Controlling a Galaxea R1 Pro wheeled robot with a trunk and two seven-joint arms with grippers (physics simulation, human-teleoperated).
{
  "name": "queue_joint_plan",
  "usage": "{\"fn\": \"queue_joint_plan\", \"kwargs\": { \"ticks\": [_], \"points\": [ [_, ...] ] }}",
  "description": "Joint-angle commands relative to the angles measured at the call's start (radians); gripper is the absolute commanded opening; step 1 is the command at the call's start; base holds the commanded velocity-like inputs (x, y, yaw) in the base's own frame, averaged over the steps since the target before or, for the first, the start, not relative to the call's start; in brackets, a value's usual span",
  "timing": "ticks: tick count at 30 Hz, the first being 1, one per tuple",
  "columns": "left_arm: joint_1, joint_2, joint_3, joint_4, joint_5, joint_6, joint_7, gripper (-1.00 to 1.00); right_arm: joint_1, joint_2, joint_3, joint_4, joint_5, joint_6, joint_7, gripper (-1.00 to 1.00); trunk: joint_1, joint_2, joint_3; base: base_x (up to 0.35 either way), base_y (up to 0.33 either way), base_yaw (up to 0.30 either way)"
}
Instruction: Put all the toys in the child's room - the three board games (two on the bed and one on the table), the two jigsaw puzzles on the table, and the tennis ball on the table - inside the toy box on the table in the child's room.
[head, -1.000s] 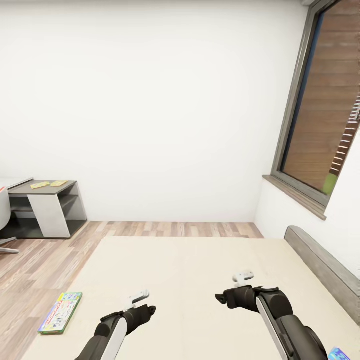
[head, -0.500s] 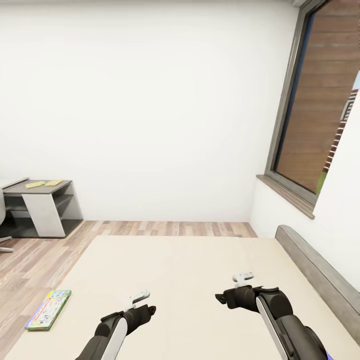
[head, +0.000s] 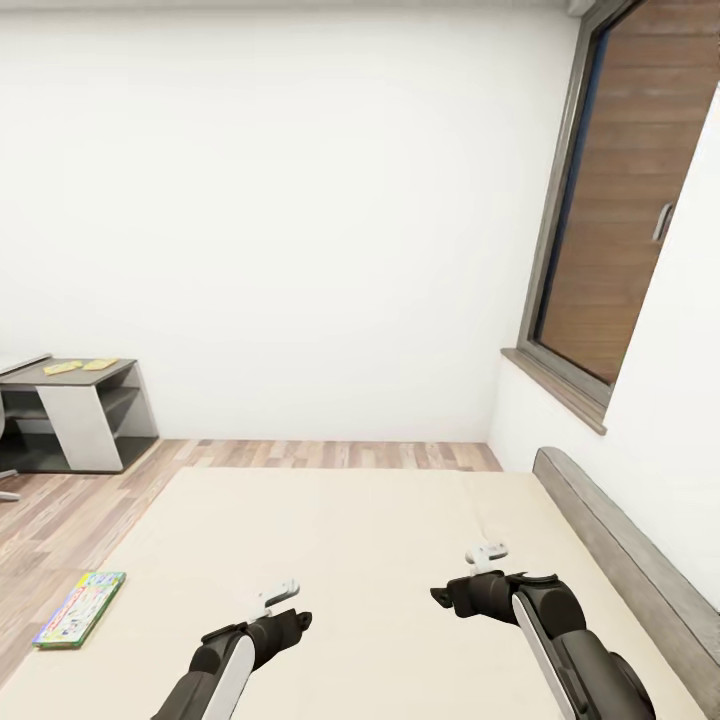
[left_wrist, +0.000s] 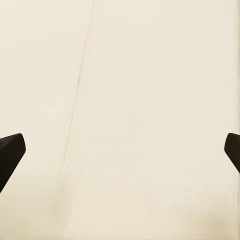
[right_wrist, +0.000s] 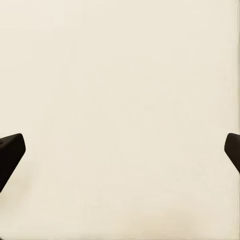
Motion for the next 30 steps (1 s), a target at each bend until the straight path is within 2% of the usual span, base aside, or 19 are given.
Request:
{"fn": "queue_joint_plan", "kwargs": {
  "ticks": [1,30],
  "points": [
    [0.0,0.0,-0.001,-0.001,0.011,0.003,0.009,1.0,0.0,-0.001,0.001,-0.001,0.002,0.004,0.003,1.0,0.0,-0.001,0.0,-0.045,-0.136,0.0],
    [0.0,0.0,0.002,-0.001,0.011,0.003,0.009,1.0,0.0,-0.001,0.001,-0.001,0.002,0.004,0.003,1.0,0.0,-0.001,0.0,-0.011,-0.033,0.0]
  ]
}}
